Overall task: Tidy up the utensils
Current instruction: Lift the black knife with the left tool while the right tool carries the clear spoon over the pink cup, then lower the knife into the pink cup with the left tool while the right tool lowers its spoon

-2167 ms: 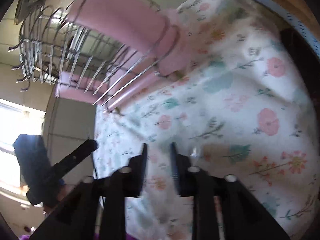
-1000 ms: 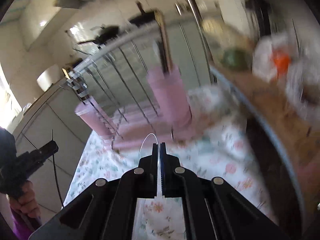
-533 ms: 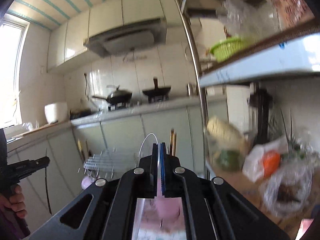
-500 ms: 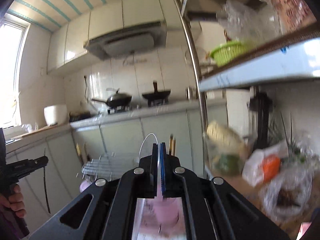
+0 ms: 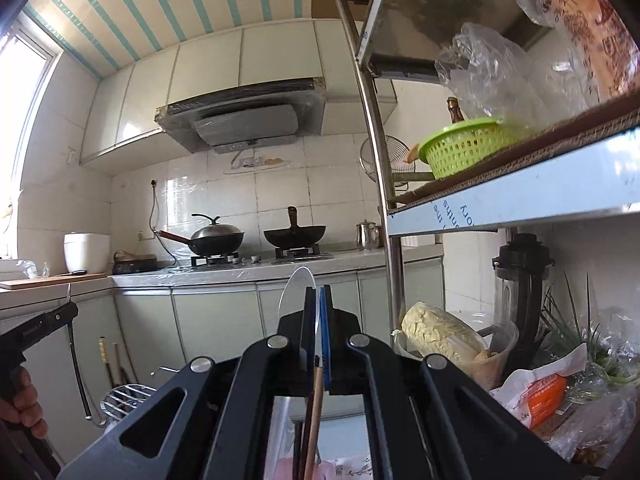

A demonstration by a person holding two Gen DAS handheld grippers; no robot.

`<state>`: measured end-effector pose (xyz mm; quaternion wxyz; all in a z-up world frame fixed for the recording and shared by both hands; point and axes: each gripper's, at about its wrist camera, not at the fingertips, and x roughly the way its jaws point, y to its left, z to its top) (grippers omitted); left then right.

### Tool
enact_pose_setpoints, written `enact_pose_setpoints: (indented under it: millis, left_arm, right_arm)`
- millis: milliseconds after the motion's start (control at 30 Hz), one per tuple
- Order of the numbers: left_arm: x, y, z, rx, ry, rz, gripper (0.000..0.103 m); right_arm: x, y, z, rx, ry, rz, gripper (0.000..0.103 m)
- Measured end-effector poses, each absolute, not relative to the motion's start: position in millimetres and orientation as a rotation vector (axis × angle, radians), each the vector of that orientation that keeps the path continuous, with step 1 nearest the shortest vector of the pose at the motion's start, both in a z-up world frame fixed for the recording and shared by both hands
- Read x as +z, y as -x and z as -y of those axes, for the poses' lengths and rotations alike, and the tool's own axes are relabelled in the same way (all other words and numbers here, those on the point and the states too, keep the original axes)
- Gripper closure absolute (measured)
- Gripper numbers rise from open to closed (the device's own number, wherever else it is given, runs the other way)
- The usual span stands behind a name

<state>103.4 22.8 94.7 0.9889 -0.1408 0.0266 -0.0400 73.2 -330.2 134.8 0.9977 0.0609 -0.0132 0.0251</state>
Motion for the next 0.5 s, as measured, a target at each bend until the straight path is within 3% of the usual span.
enact_pose_setpoints:
  millis: [267,500]
  left_arm:
    - [57.3,-113.3,-10.4,0.008,0.221,-0.023,0.086]
    - [30.5,-108.8,-16.8,-0.010,0.259,-0.137,0.086]
  right_arm:
    - [106.2,-97.7,329.5,0.011,-0.102,-0.015,0.101]
    - [82.5,-100.6,332.9,0.046,-0.137,-0.119,0.101]
